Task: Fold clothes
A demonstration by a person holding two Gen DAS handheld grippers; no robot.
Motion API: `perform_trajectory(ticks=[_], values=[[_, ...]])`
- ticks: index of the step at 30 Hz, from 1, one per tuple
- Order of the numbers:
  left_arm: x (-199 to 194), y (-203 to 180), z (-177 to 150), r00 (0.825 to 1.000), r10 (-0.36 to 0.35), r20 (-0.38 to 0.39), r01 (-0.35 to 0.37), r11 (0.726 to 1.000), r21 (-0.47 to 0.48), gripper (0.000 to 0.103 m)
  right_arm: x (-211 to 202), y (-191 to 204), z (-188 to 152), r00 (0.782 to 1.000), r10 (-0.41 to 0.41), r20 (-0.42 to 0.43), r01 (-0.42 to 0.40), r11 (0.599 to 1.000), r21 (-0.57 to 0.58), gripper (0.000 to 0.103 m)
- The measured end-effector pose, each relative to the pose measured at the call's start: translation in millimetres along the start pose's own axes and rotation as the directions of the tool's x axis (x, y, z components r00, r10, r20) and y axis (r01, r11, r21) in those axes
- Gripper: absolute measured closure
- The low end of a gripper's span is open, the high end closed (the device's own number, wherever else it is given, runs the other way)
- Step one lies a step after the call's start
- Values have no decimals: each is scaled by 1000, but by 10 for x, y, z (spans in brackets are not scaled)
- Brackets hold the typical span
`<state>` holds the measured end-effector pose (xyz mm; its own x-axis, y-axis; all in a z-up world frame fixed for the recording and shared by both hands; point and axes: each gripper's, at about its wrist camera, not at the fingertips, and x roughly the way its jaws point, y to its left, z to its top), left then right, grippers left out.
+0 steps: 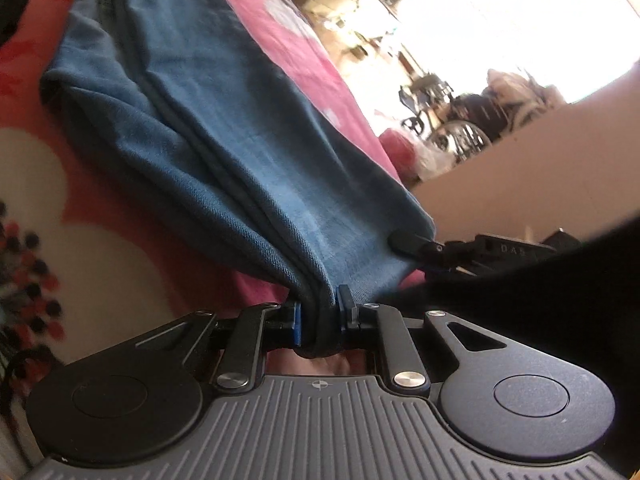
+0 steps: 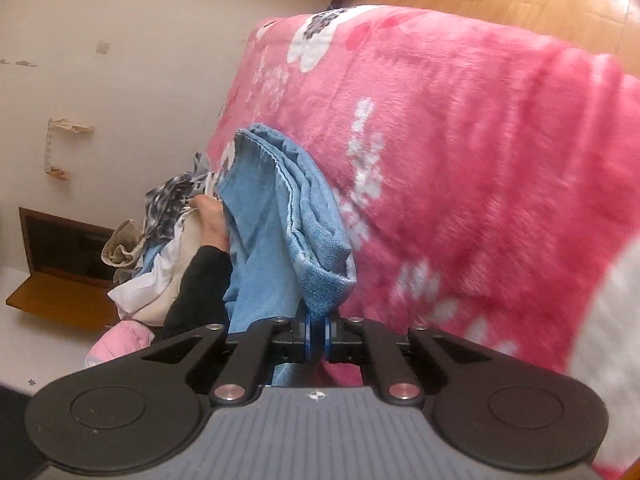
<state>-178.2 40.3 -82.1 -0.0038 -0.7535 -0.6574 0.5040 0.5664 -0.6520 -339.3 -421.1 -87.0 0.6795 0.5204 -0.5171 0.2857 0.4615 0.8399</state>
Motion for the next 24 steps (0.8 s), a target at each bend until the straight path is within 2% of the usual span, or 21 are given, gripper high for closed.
perform_trajectory(ticks=[2,5,7,11,15,18,21,24], values=[[53,-30,-90,999,-12,-37,13,1000,11,89,-116,-39,-56,1000,-17,-7,17,1000,1,97],[128,-35,-151,997,-8,-75,9,1000,15,89,-129,35,-10,997,-58,-49,54,996,-74,97],[147,-21,-119,997,-16,-74,17,1000,4,89,-138,84,20,993,-87,-75,77,989,-125,97],[86,-27,12,998,-53,-35,52,998,-25,89,-141,213,97,981,-148,-124,115,964,-239,96],[14,-38,137,996,-85,13,85,995,-52,89,-13,687,304,968,-195,-161,106,892,-439,96],[-51,-63,233,992,-100,73,106,991,-77,89,59,1024,385,964,-213,-158,97,836,-540,96],[-84,-77,380,986,-113,124,127,985,-117,89,147,1247,471,964,-217,-155,90,811,-578,96],[-205,-24,479,978,-121,169,145,979,-140,89,221,1401,572,968,-197,-155,71,808,-585,96]])
